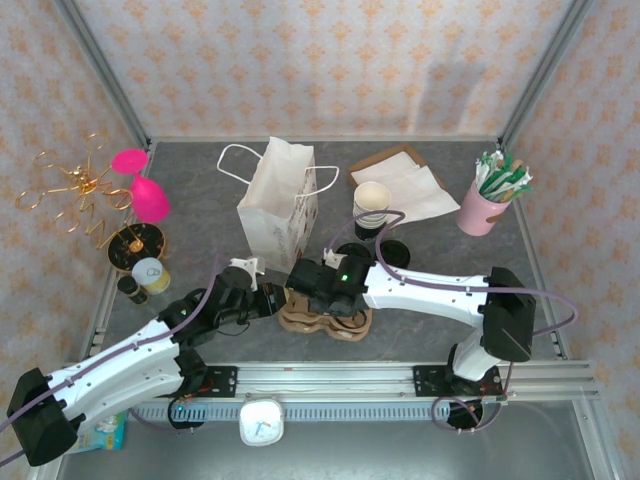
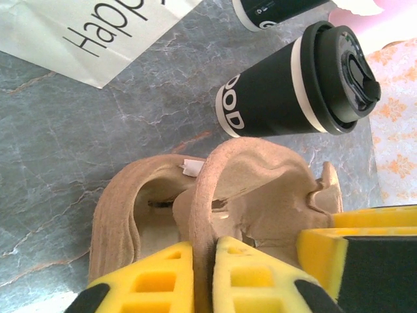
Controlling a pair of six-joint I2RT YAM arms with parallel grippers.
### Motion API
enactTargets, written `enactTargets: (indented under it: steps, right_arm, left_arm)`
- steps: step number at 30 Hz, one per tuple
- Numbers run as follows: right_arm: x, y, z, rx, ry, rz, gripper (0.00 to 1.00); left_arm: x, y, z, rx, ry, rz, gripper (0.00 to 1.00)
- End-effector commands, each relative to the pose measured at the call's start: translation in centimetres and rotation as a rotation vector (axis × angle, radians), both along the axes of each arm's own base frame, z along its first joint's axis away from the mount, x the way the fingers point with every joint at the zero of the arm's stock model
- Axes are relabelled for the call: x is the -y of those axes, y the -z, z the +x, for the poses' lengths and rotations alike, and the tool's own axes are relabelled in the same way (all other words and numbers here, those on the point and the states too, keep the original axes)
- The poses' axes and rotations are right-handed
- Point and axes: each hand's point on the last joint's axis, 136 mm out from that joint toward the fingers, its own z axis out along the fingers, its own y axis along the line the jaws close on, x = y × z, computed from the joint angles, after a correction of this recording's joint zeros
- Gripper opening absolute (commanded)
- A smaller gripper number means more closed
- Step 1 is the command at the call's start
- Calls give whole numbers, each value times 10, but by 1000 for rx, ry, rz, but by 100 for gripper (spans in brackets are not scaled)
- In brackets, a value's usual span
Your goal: Pack the takeout coffee
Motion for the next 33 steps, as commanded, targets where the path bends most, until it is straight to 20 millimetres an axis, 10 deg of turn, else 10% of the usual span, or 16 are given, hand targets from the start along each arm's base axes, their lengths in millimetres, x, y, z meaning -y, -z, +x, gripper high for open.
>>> enactTargets:
  steps: [1, 13, 33]
  right_arm:
    - [4, 0, 2, 10, 3, -1, 46]
    - [-3, 19, -1, -28, 25, 6, 63]
    - [-9, 4, 5, -11, 101, 197, 64]
  left_arm:
    - [4, -19, 4, 54, 18, -30, 9]
    - [5, -24, 2, 64, 21, -63, 1]
    - [7, -58, 1, 82, -36, -250, 0]
